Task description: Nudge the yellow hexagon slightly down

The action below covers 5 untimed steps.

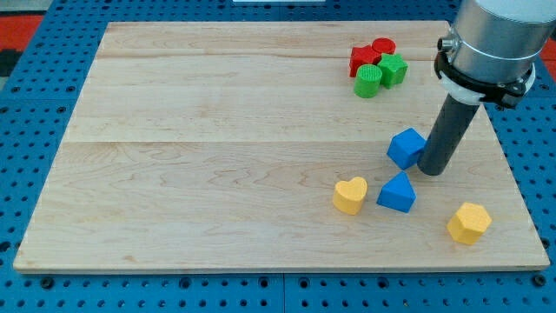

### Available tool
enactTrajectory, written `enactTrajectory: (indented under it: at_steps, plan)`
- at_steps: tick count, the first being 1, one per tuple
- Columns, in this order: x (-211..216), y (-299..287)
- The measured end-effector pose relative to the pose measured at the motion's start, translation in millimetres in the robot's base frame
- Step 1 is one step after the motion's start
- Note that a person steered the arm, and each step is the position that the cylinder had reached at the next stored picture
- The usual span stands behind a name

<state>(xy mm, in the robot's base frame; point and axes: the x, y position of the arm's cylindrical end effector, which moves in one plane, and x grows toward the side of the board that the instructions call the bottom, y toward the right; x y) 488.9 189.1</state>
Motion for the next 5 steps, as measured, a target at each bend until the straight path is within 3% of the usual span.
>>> enactTrajectory:
  at_steps: [3,5]
  plan:
    - [50,5]
    - [49,20]
